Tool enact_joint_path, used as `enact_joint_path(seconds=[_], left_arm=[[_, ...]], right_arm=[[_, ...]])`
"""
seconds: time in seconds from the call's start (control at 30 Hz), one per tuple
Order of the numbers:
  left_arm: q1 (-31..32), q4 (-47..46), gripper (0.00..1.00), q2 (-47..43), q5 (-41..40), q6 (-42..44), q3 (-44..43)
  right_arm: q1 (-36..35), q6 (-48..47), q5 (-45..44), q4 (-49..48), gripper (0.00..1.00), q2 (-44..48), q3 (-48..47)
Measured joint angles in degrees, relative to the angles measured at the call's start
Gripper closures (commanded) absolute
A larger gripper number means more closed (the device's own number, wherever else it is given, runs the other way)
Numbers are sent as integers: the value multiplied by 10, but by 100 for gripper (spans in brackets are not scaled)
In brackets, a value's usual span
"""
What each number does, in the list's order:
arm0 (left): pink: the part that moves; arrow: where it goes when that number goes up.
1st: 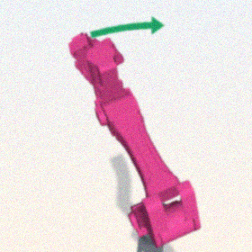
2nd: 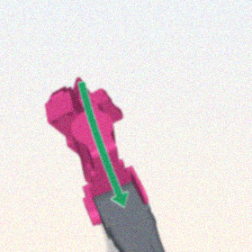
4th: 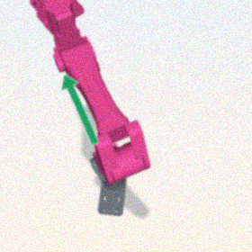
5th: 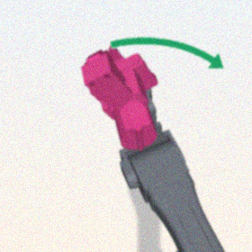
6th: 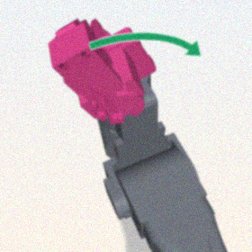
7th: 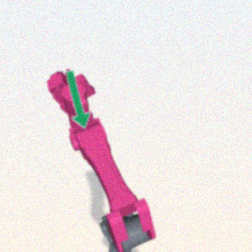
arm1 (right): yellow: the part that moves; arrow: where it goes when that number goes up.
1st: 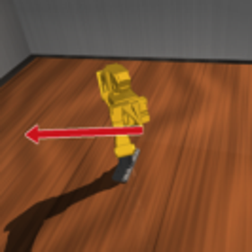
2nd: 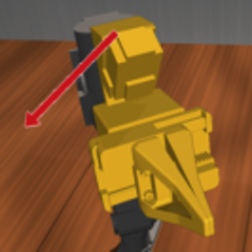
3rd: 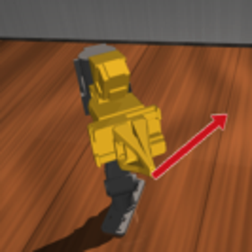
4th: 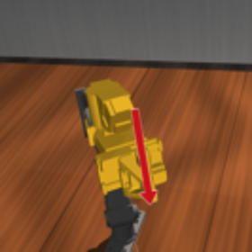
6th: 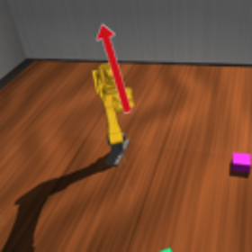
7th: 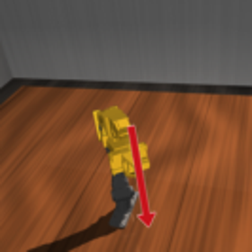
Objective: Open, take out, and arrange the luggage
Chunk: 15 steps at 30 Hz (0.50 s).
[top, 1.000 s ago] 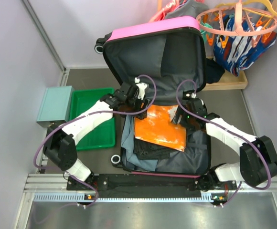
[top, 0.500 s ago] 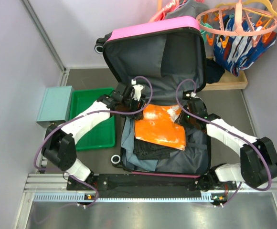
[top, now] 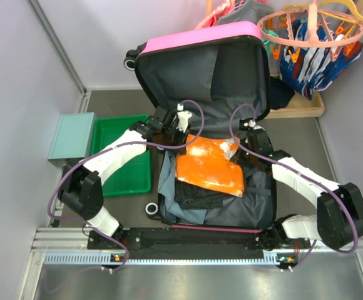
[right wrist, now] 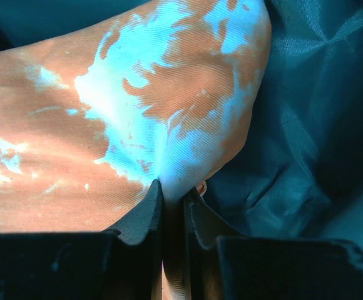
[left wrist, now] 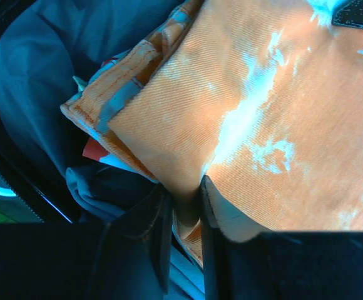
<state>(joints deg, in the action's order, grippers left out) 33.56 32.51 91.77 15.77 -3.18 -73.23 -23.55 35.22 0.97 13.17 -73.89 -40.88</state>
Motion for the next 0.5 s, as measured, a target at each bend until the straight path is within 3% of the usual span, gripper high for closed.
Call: enact_joint_path(seconds=[0.5], left_arm=[[5,42,100,-42,39,37,-56]], right_arm=[[0,-74,2,89,100,113,-43]])
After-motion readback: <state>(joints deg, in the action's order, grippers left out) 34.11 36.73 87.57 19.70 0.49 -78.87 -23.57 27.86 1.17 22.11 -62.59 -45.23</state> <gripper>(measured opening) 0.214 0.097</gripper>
